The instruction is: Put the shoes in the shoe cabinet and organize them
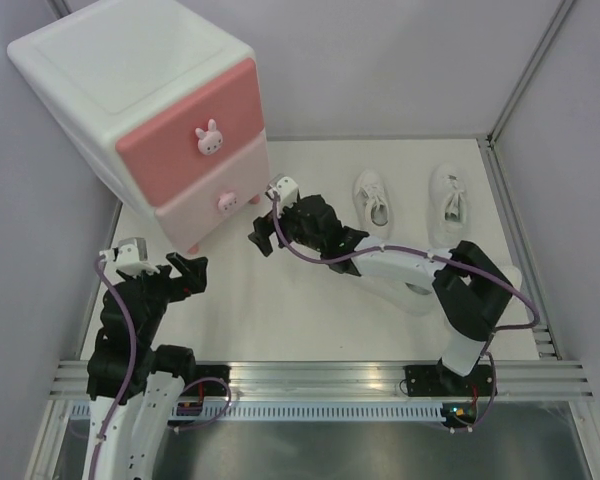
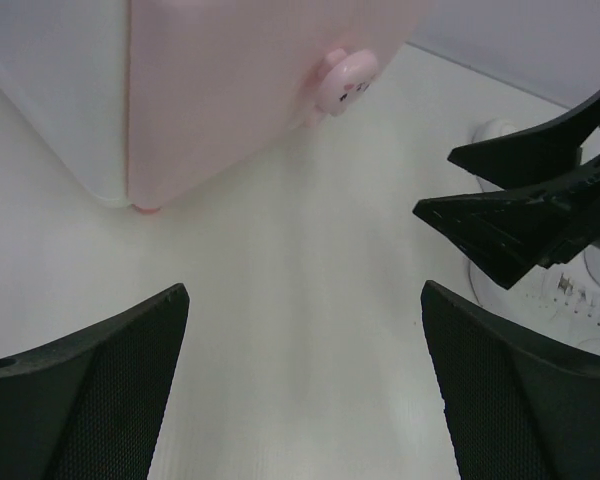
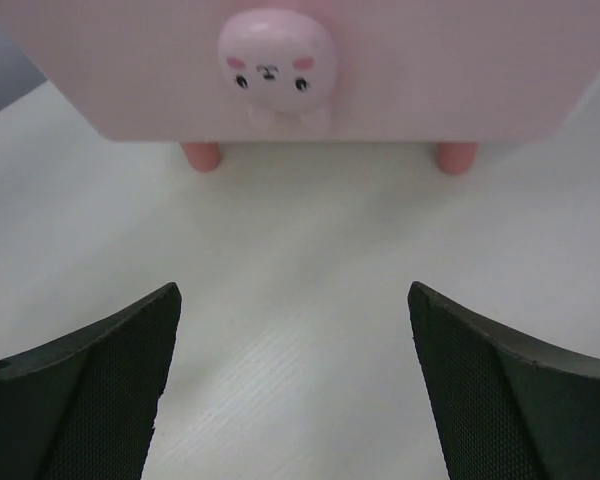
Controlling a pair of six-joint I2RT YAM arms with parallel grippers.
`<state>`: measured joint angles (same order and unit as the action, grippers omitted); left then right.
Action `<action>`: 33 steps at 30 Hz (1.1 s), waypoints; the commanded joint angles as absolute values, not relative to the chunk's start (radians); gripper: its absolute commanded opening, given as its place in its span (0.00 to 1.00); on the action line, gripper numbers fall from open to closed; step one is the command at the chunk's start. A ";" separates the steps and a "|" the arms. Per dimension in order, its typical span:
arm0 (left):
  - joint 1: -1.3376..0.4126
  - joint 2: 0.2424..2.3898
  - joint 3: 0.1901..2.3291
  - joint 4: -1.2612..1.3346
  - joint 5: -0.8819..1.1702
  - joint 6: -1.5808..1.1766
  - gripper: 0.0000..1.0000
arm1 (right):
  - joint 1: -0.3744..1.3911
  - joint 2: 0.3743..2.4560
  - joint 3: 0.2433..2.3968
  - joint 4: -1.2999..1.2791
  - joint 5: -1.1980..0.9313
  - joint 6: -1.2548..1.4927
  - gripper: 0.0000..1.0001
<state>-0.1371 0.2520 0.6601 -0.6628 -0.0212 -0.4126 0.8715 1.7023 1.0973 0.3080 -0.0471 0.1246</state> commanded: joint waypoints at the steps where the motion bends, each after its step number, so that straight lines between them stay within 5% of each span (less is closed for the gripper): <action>1: -0.141 0.199 0.658 -0.561 -0.093 -0.383 1.00 | 0.896 1.796 1.256 0.454 -0.025 0.080 0.98; 21: -0.141 0.209 0.660 -0.588 -0.175 -0.402 1.00 | 0.916 2.132 1.660 0.405 0.061 0.071 0.97; 27: -0.141 0.212 0.658 -0.588 -0.175 -0.403 1.00 | 0.925 2.174 1.727 0.367 0.055 0.075 0.84; 33: -0.141 0.219 0.658 -0.588 -0.175 -0.400 1.00 | 0.931 2.183 1.746 0.334 0.060 0.077 0.54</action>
